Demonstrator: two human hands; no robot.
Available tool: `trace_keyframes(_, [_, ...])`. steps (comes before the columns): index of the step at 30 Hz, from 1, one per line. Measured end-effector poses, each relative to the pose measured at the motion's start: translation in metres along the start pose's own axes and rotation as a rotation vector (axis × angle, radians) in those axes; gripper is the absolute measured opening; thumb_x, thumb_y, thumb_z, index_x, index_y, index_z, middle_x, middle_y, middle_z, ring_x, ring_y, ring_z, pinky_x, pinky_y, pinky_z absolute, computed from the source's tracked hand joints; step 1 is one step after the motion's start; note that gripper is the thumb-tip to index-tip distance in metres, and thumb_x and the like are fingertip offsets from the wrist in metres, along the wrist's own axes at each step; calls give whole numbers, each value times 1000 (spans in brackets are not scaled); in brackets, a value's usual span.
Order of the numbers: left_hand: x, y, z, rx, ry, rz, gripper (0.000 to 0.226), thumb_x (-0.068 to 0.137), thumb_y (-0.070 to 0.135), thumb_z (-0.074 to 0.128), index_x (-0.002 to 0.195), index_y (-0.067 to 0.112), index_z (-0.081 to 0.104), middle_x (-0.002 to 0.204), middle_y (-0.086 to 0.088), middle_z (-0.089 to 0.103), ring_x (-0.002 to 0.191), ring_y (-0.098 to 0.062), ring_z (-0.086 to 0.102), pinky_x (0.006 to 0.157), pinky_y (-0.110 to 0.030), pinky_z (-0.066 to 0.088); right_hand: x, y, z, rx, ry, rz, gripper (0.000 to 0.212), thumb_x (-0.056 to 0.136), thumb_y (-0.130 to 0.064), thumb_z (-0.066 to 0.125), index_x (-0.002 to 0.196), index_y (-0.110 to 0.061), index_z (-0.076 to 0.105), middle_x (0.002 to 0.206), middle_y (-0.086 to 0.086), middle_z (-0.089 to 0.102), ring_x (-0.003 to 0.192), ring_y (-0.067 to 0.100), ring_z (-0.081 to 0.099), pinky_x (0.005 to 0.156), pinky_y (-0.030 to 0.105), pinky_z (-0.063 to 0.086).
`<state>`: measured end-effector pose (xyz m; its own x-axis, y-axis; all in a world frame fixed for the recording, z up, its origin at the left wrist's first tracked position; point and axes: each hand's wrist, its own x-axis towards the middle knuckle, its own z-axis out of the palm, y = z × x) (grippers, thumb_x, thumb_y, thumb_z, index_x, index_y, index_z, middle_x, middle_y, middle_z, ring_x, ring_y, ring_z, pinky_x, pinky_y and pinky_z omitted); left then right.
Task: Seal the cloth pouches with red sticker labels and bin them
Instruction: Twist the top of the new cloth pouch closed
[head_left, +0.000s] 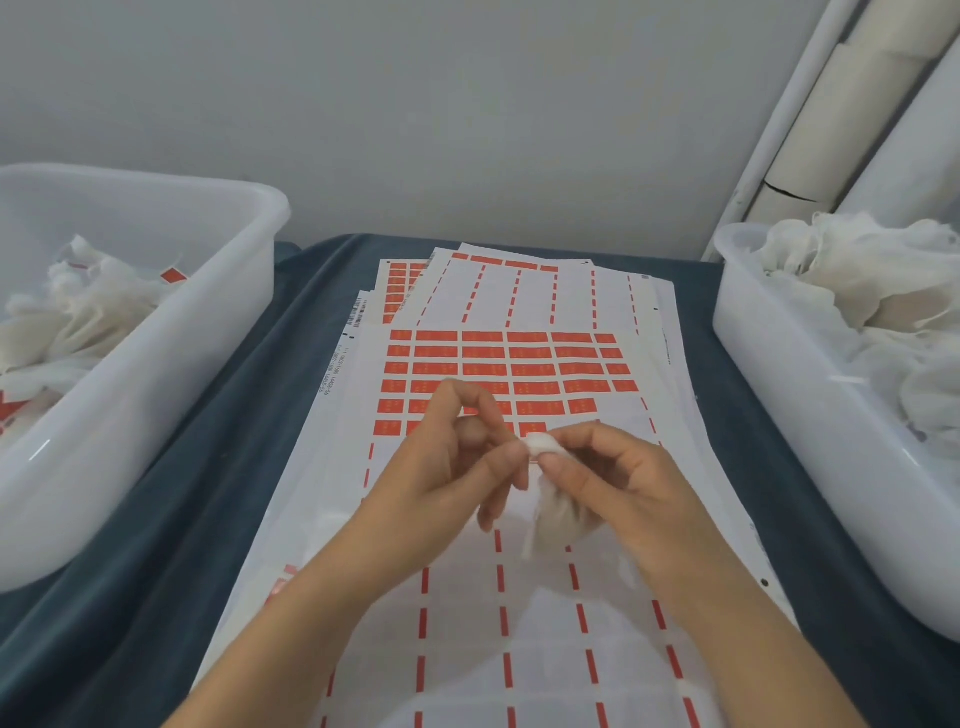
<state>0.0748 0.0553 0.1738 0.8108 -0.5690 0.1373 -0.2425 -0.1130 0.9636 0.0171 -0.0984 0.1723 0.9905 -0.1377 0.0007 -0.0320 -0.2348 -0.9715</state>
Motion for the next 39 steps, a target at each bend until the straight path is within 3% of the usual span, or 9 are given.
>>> trace_keyframes(7, [-3,-1,3,9,-44,112,23,82,46,48,98,33,37,83,7,64,76,-9,60,62,-17,46,-3,-1,-7,600,-292,266,31,86,-28,60,116,-25,61,100,-2,66,85,9,64,75,22,50])
trace_keyframes(11, [-1,0,2,-249,-47,-29,29,78,34,56,101,24,42,80,3,67,68,-10,61,56,-16,47,-1,0,-5,517,-303,299,40,82,-32,63,117,-12,58,109,-3,66,94,10,64,77,20,51])
trace_keyframes(14, [1,-1,3,-429,-24,-163,43,75,34,68,111,35,44,95,10,65,68,-11,60,55,-17,47,1,1,-5,424,-171,270,38,72,-39,62,105,-23,69,102,-10,70,94,9,65,86,25,50])
trace_keyframes(17, [4,-1,7,-235,136,-175,48,66,53,66,105,57,38,108,30,49,86,-4,60,59,-12,49,3,2,-5,297,-27,230,25,69,-45,60,88,-35,72,94,-11,72,92,10,66,90,29,48])
trace_keyframes(19, [5,-3,7,33,253,-88,40,62,63,55,98,49,45,103,29,49,87,-3,57,60,-3,45,5,4,-5,223,44,218,28,66,-49,58,84,-32,72,89,-13,72,88,7,66,87,27,49])
trace_keyframes(25, [0,-12,18,244,75,9,20,70,54,48,73,37,58,70,21,59,77,6,54,62,-5,42,0,4,1,172,33,125,32,70,-48,57,88,-25,70,86,-11,71,84,2,65,64,6,49])
trace_keyframes(28, [2,-10,9,68,62,-62,26,71,47,51,72,26,65,67,16,63,64,1,56,59,-7,44,2,5,1,175,2,138,34,69,-49,57,92,-26,66,88,-16,69,85,-1,64,64,5,48])
trace_keyframes(32, [3,-7,-3,-273,-2,-212,26,74,39,55,68,18,69,66,3,64,56,-6,55,54,-13,46,4,8,3,251,-73,176,41,64,-53,61,99,-31,67,100,-17,69,95,3,64,87,24,49])
trace_keyframes(39, [8,-10,-21,-715,140,-270,17,75,25,60,65,13,68,63,-1,60,50,-7,52,49,-17,47,4,10,4,344,-117,174,32,63,-50,66,93,-43,68,101,-17,68,94,3,63,80,22,53])
